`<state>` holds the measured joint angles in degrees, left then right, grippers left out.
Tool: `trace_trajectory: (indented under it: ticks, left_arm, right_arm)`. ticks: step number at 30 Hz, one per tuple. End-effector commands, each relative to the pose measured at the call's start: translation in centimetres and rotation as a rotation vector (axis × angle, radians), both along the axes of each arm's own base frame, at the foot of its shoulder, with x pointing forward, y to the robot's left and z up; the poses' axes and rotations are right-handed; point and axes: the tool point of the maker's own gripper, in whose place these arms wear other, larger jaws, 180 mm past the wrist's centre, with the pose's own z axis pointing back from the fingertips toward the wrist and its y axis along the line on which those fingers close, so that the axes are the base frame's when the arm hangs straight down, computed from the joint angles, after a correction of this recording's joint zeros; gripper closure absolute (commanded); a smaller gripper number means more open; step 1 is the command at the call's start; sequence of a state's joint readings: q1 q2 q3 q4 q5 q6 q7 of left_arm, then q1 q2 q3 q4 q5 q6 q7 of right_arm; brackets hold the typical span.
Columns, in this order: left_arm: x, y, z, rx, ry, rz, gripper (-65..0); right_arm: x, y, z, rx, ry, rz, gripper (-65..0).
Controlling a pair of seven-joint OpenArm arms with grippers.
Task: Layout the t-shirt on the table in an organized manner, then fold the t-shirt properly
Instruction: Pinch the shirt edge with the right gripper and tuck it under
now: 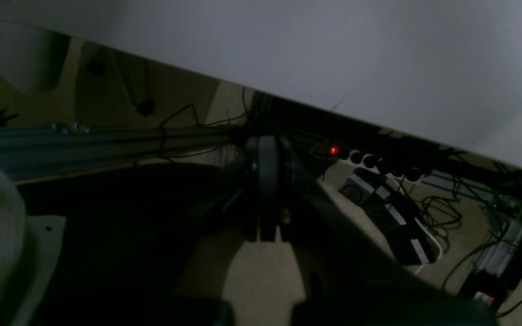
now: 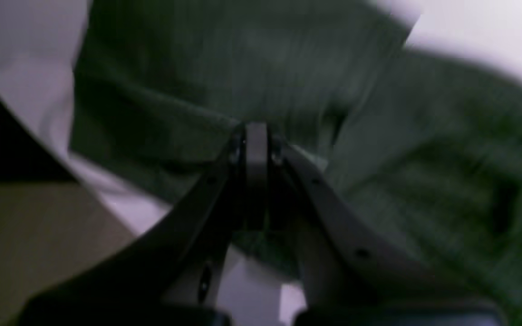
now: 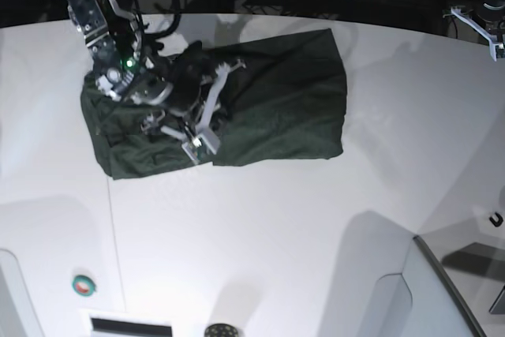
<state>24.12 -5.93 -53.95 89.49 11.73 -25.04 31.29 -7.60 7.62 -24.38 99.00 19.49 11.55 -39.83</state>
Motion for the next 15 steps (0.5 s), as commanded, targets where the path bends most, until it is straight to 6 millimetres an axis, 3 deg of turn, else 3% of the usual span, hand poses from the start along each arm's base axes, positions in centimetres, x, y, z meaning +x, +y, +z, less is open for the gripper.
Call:
trace_trajectory:
  ticks: [1,6,9,15]
  left_arm:
    - [0.2,0.8,1.0,0.031,-0.014,-0.003,0.0]
    - [0.1,0.9,1.0,0.034,-0.013,-0.001,0.0]
    - [0.1,0.9,1.0,0.034,-0.013,-0.001,0.0]
    - [0.3,0.7,0.9,0.03,-0.014,-0.008,0.0]
  right_arm:
    - [1.3,0.6,1.7,0.025,-0.044,0.005,-0.6]
    - [3.8,1.3,3.7,0.024,-0.095,0.019,-0.6]
    - [3.9,1.3,3.7,0.025,-0.098,0.021,-0.6]
    - [2.5,1.3,0.5,0.008,-0.029,0.065,-0.5]
